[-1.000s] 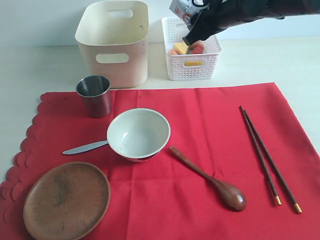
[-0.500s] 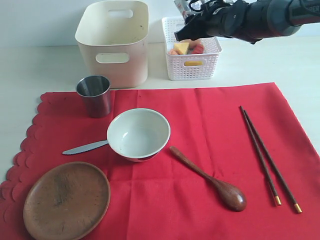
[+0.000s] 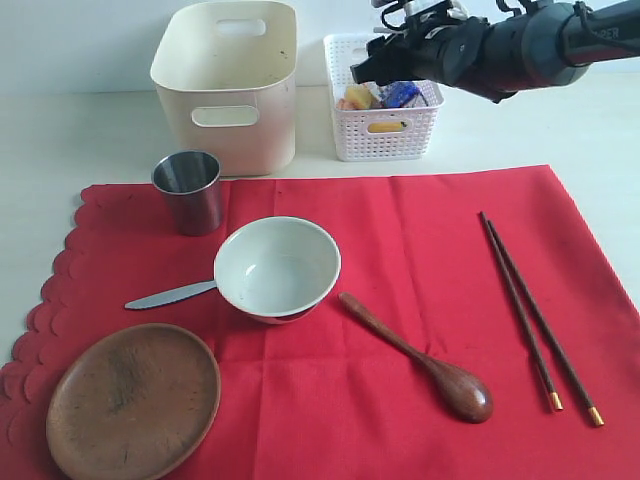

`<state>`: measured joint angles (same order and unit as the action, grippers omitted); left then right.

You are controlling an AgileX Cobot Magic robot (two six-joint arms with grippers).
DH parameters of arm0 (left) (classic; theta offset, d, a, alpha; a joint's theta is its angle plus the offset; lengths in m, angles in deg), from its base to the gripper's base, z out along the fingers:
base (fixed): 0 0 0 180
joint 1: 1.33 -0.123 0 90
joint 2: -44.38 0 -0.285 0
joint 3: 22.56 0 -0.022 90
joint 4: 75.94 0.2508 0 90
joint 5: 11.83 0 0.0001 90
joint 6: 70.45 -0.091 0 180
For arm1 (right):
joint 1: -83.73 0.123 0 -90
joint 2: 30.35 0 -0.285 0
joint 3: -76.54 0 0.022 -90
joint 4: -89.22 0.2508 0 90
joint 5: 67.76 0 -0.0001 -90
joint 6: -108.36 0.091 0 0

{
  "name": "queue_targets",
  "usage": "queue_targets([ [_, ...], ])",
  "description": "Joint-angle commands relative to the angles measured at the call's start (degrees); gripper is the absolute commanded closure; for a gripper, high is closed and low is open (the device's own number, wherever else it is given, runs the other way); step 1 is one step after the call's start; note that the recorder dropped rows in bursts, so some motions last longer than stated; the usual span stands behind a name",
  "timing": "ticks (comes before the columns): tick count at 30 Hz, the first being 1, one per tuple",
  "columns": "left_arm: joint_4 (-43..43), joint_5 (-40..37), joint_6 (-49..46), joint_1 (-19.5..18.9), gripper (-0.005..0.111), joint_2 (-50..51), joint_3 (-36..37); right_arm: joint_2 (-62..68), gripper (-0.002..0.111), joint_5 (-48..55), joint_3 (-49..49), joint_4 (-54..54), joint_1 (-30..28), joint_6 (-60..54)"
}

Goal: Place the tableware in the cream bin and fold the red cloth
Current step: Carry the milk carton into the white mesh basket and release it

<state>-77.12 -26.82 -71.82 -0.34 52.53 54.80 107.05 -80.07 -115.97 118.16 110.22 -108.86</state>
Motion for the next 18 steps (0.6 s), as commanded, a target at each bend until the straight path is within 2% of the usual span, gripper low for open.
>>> queue_targets([
  [1,0.05,0.34,0.11,0.28,0.104,-0.36,-0.15,-0.60,0.034,-1.06,-0.41,-0.90,-0.11,-0.28],
  [7,0.05,0.34,0.11,0.28,0.104,-0.36,-0.15,-4.84,0.036,5.65,-0.41,-0.40,-0.11,-0.28],
  [12,0.05,0.34,0.11,0.28,0.104,-0.36,-0.15,-9.97,0.042,16.86,-0.41,-1.57,-0.20,-0.28],
  [18,0.05,0.34,0.11,0.28,0.104,-0.36,-0.15,-17.49,0.063,28.98,-0.41,-11.90,-0.70,1.43],
])
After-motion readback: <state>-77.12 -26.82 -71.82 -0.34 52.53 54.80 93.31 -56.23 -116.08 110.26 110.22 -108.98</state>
